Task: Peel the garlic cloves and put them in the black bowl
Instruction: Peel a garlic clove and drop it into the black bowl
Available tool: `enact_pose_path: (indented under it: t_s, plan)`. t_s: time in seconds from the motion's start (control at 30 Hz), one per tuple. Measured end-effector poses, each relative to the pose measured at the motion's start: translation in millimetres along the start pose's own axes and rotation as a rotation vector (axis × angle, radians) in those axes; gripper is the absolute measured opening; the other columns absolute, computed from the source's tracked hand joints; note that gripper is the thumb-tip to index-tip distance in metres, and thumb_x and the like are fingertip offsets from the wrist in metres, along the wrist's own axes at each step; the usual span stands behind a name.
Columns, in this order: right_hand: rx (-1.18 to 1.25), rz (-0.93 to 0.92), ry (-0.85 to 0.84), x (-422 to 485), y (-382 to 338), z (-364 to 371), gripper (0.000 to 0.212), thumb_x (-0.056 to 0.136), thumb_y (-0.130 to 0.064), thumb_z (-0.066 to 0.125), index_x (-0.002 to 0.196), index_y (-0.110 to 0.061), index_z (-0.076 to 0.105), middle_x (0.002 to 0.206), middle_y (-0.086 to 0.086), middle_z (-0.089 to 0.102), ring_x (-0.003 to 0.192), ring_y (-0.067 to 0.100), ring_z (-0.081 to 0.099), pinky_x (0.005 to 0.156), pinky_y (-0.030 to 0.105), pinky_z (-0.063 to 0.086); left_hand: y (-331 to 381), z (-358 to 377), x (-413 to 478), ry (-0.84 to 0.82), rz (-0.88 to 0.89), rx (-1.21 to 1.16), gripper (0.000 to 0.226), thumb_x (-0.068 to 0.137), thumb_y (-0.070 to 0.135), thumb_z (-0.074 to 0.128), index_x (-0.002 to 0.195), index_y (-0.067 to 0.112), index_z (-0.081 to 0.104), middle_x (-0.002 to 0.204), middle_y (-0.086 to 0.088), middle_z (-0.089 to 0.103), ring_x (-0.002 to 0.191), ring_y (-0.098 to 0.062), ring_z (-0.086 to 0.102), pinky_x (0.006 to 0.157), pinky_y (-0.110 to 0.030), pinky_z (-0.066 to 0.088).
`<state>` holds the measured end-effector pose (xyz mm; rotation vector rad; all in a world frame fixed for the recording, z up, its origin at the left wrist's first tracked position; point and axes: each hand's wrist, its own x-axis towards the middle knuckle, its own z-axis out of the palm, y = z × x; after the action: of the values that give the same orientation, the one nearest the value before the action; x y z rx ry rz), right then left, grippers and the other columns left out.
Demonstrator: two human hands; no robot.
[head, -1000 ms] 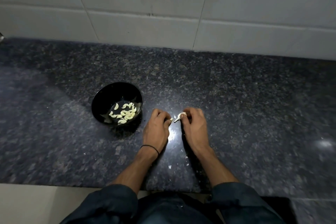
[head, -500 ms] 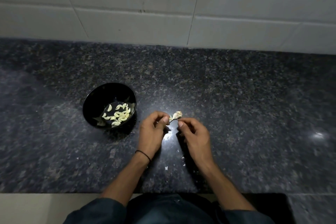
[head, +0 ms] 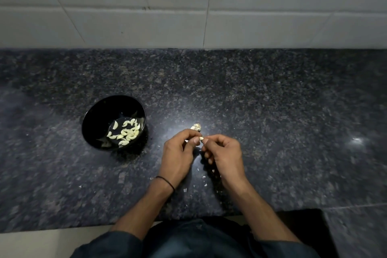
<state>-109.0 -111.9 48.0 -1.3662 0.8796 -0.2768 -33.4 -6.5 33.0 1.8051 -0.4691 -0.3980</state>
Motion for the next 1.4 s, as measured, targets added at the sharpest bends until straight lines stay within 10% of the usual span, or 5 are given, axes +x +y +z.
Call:
enact_pose_path:
  t_s: [0.23, 0.67, 0.9, 1.4]
  plan:
    - [0.116, 0.097, 0.03, -0.4, -1.7, -1.3, 0.012, 0.09, -0.002, 0.067, 0.078, -0.002, 0.07, 0.061, 0.01, 0.062, 0.044, 0.012, 0.047, 0.04, 0.021, 0.037, 2.7, 4.2, -3.7, 0.001, 0.022, 0.088, 0.015, 0.092, 0.007, 0.067, 0.094, 0.019, 0.076, 0.088, 0.011, 0.074, 0.078, 0.0, 0.066, 0.072, -0.009, 0.045]
    - [0.148, 0.098, 0.009, -1.5, 4.0, -5.4, 0.012, 0.092, -0.004, 0.063, 0.08, -0.004, 0.066, 0.06, 0.006, 0.058, 0.048, 0.011, 0.045, 0.042, 0.023, 0.033, -11.6, 12.3, -4.4, 0.006, -0.175, -0.263, 0.016, 0.095, 0.005, 0.063, 0.096, 0.014, 0.077, 0.085, -0.011, 0.074, 0.084, -0.032, 0.07, 0.084, -0.061, 0.056]
    - [-0.092, 0.005, 0.046, 1.4, 9.4, -10.3, 0.031, 0.1, -0.022, 0.054, 0.075, -0.006, 0.064, 0.062, 0.003, 0.059, 0.052, 0.011, 0.05, 0.047, 0.023, 0.04, -5.7, 12.1, -5.1, 0.003, -0.166, -0.196, 0.019, 0.093, 0.002, 0.064, 0.098, 0.015, 0.076, 0.096, 0.002, 0.077, 0.093, -0.019, 0.072, 0.081, -0.023, 0.055]
    - [-0.181, -0.095, 0.084, 3.0, 10.9, -9.3, 0.017, 0.098, -0.02, 0.065, 0.085, -0.009, 0.067, 0.068, 0.005, 0.069, 0.057, 0.012, 0.06, 0.053, 0.031, 0.05, 0.6, 12.4, -5.0, -0.011, -0.155, 0.051, 0.012, 0.094, 0.022, 0.066, 0.083, 0.024, 0.072, 0.072, 0.005, 0.073, 0.072, -0.013, 0.07, 0.071, -0.028, 0.056]
